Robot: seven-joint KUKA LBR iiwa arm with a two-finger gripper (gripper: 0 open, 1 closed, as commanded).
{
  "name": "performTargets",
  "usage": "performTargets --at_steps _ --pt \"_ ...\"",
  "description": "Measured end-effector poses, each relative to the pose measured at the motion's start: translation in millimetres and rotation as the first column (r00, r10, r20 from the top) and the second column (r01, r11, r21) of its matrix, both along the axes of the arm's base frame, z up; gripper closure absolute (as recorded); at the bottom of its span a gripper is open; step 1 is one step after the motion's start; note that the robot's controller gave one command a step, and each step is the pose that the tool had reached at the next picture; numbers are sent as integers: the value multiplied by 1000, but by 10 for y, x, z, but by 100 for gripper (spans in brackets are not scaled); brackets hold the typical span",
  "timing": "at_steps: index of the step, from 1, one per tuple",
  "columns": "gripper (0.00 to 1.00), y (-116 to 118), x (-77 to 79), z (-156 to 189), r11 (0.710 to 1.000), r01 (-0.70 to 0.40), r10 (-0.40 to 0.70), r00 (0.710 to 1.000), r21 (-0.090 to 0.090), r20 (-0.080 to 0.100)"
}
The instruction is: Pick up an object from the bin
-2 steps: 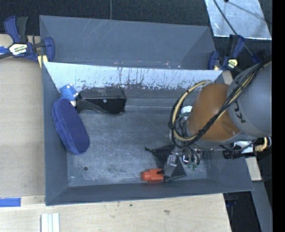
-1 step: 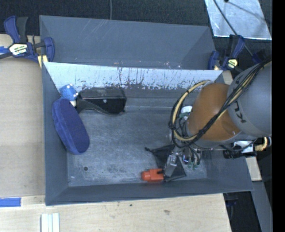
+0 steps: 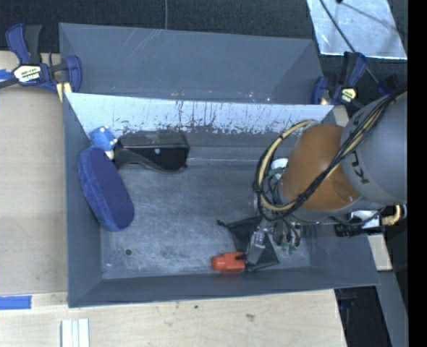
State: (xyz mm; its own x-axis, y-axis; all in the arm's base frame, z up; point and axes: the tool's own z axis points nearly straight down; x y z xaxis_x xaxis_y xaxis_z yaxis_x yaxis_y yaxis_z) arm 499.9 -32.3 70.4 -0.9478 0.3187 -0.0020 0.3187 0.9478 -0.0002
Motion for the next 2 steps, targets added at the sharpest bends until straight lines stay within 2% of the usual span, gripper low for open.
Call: performTargets --at_steps 1,2 --pt "0 -2 3 1 1000 -3 3 1000 -1 1" --pt "100 -4 9 2 1000 -3 3 1000 -1 2"
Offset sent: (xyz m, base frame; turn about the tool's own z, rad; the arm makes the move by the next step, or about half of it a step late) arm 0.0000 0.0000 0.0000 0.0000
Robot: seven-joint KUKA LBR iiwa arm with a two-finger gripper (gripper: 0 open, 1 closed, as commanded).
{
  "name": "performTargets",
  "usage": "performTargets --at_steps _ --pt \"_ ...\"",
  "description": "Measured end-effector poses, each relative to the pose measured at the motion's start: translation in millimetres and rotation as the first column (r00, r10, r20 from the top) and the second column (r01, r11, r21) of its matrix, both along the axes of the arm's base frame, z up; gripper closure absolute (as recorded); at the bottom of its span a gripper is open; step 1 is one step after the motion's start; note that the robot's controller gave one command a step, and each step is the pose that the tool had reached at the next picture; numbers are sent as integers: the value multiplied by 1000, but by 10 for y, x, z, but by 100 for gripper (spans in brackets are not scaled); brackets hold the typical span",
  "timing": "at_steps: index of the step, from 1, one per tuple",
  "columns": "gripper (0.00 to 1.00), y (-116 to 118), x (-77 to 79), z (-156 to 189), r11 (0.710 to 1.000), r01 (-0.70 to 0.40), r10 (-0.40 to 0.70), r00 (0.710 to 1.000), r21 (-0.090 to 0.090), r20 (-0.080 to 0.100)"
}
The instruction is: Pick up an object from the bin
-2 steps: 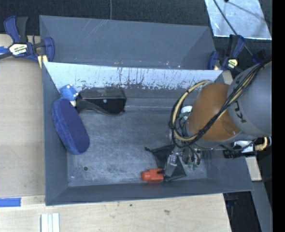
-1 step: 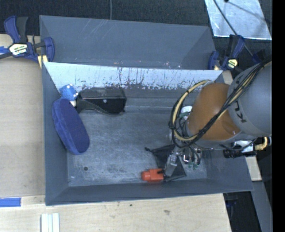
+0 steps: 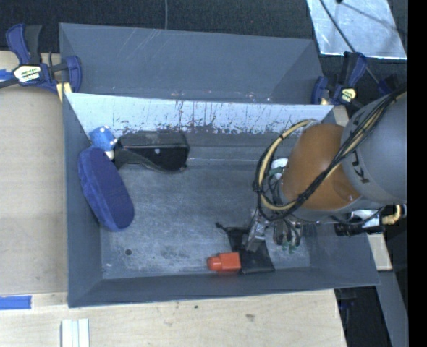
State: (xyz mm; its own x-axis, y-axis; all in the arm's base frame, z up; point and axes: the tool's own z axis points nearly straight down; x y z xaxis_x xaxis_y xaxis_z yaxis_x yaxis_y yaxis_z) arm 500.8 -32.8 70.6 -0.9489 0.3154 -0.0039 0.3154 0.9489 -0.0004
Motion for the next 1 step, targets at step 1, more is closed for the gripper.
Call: performTargets --at_steps 1 --pt "100 -9 25 1134 1000 -2 2 1000 1 7"
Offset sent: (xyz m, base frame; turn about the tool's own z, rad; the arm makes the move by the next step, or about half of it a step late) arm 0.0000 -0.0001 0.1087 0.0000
